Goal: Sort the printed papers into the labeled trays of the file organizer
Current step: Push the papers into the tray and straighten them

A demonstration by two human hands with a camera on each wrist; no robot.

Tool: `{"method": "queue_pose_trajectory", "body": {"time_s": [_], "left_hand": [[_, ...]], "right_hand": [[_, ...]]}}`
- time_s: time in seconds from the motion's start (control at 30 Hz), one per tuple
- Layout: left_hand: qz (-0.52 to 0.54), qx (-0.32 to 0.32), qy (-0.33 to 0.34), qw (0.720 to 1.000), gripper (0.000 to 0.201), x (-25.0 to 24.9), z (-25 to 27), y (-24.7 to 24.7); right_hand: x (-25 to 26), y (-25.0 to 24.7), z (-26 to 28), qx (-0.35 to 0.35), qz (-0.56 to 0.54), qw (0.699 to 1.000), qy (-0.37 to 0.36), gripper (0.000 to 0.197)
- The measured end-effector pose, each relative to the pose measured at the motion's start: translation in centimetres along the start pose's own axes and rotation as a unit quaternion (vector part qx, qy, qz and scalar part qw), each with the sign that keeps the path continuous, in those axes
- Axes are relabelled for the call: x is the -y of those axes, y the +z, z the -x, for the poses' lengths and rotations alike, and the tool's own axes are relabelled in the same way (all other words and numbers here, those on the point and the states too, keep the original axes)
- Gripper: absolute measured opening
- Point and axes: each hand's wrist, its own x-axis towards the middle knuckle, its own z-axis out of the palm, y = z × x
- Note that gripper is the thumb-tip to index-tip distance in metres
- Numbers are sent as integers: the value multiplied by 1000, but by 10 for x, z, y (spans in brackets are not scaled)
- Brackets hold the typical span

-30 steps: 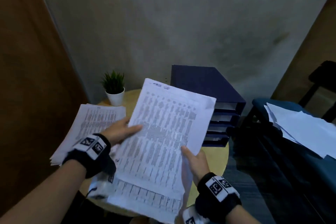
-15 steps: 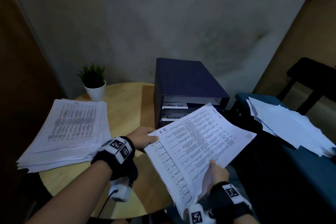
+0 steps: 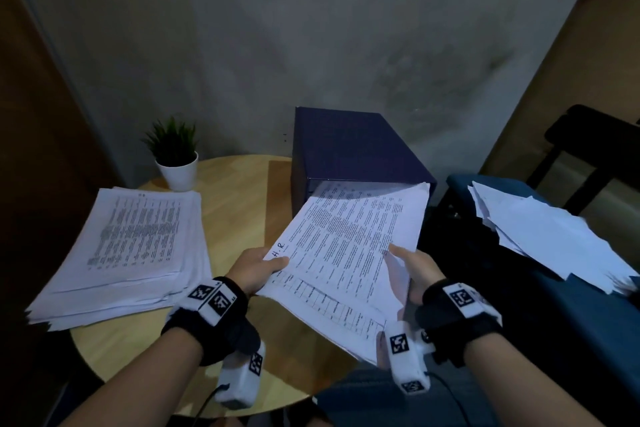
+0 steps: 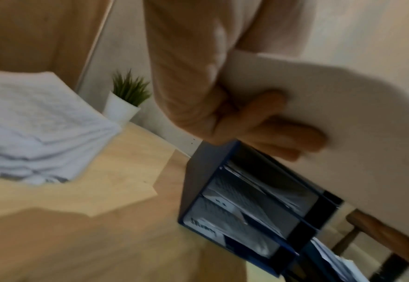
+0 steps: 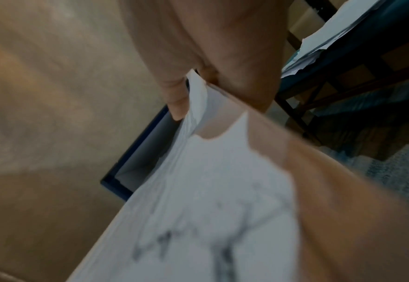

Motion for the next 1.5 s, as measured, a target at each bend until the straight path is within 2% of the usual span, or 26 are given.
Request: {"method": "queue_pose_trajectory", "body": {"time_s": [0.07,0.23,0.33,0.4,0.5,0.6,0.67,0.73,0.8,0.93,1.13,1.33,1.5], "left_hand": [[23,-18,1,1000,25,3,0,9],[92,-53,3,994,22,-1,-1,39],[150,-78,-18,985,26,-4,-1,60],[168,-91,-18,981,28,-10,-2,76],[189,-106,-14,976,40,-31,-7,90],[162,-79,-22,983,52,-48,-22,97],[164,-24,-26,986,46,-55,-31,102],[191,29,-26,981,29,-60,-29,104],[193,45,-17,980,19,-61,-28,104],[216,12,6,976,18,-47,-30,97],[312,-32,36,949,31,-39,-50,78],[283,-62,75,954,30,-56,-76,71],[87,-57,131,986,36,-61,-89,74]], "right_hand": [[3,-8,-4,16,-12,1000,-3,72],[4,-22,16,93,-49,993,56,40],[3,-32,27,86,-92,990,62,31],[3,-37,29,94,-135,986,37,24],[5,-34,22,16,-239,970,35,17],[8,-22,12,1,-269,963,27,9],[15,-8,10,4,-241,970,21,6],[24,5,9,7,-218,976,18,6],[29,14,4,0,-220,975,13,12],[26,27,-12,-14,-234,972,8,31],[43,52,-35,-11,-262,965,-33,36],[61,68,-63,-30,-229,971,-62,30],[59,75,-79,-25,-185,981,-59,7]]}}
